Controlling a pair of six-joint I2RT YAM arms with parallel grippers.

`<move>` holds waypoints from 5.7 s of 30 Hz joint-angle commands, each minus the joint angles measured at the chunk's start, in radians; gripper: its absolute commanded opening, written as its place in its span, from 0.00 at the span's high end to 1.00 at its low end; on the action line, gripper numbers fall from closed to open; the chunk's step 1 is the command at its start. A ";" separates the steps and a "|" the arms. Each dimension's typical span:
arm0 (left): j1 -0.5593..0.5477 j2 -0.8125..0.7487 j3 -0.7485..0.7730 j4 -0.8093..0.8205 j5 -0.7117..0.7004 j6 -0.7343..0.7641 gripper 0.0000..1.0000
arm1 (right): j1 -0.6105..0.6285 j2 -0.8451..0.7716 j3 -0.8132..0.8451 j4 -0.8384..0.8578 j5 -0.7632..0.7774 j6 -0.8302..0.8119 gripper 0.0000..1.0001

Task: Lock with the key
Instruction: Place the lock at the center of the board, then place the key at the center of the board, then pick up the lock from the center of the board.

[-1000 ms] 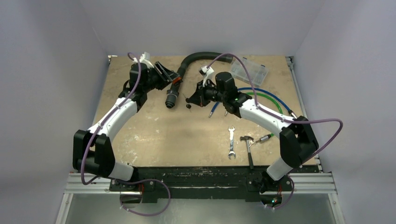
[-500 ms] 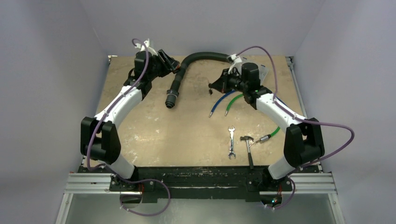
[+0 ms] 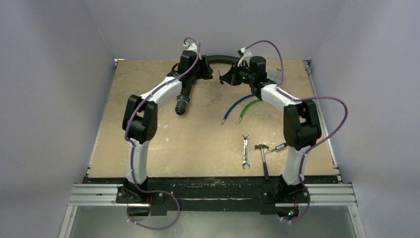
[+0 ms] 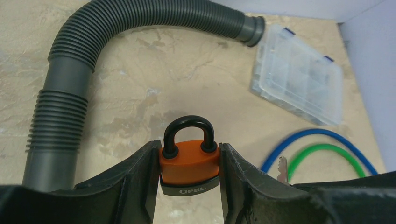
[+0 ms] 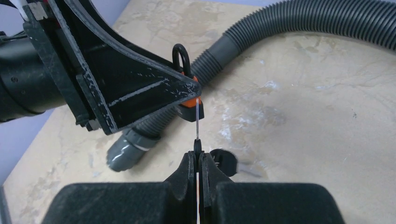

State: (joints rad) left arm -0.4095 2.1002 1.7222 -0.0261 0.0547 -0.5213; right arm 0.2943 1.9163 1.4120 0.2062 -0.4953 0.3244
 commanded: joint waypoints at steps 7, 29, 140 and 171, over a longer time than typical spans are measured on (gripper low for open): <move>-0.012 0.244 0.299 -0.066 -0.085 0.097 1.00 | -0.018 0.229 0.227 0.095 0.026 0.037 1.00; -0.014 0.469 0.495 -0.074 -0.179 0.129 1.00 | -0.030 0.534 0.535 0.094 0.098 0.164 1.00; -0.002 -0.656 -0.456 -0.078 0.228 0.443 0.00 | -0.625 -0.023 0.256 -1.130 0.193 -1.055 0.30; -0.002 -0.614 -0.434 -0.081 0.266 0.410 0.00 | -0.635 0.243 0.396 -1.033 0.342 -1.056 0.56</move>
State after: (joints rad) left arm -0.4126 1.4780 1.2633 -0.1295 0.2981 -0.0944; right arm -0.3347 2.1612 1.7523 -0.8215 -0.1310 -0.7013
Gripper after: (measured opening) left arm 0.996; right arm 0.448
